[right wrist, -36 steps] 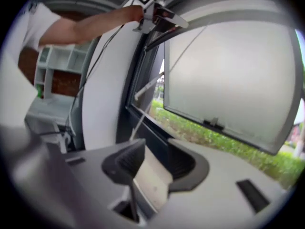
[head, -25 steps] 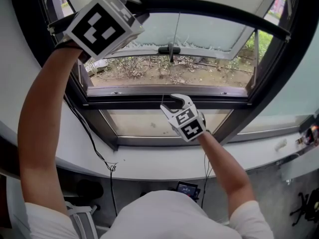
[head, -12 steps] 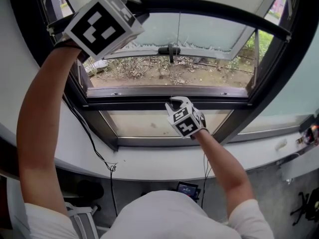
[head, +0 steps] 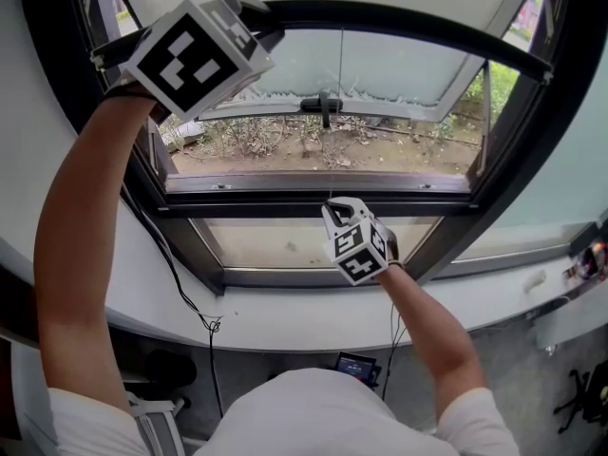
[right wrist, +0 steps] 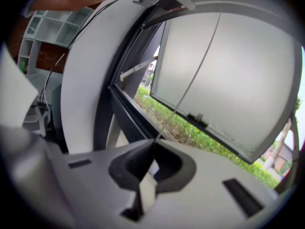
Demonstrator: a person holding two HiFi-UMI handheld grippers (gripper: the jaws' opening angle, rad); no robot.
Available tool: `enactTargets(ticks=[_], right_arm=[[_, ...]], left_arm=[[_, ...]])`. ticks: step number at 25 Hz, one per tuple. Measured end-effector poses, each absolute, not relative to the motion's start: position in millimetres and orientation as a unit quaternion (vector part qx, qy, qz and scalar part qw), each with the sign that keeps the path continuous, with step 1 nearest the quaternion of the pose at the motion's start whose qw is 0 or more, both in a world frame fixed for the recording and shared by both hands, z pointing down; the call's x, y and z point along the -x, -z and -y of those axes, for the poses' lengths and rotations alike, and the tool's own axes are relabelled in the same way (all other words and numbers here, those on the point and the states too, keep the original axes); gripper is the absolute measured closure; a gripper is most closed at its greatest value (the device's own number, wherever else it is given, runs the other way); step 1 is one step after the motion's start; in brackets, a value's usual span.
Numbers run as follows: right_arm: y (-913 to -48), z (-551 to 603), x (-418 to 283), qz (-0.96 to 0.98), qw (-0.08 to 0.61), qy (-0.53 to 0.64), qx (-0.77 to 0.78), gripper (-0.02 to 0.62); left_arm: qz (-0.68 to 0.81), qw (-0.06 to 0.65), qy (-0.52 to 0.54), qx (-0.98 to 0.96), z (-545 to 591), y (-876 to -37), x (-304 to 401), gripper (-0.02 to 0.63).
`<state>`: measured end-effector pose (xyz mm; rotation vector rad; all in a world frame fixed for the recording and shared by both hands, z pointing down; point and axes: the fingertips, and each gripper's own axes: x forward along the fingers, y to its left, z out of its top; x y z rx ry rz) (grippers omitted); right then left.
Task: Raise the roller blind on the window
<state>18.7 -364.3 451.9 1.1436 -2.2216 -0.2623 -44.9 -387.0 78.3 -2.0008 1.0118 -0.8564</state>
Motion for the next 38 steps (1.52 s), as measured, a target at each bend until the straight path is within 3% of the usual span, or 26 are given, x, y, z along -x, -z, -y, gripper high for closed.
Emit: enactTargets(ticks=[17,28,38], right_arm=[[-397,343,-28,0.836,0.266,0.135,-0.46,0.572],[-389,336,-23,0.836,0.271,0.143,-0.456,0.572],[-390,333,-31,0.834,0.268,0.134,-0.463,0.572]], left_arm=[[-0.424,0.384,0.273,0.773,381,-26,45,0.537],[-0.422,0.389,0.175,0.8,357,-10,42,0.537],[-0.409,0.33,0.057,0.849,310,-34,54,0.537]])
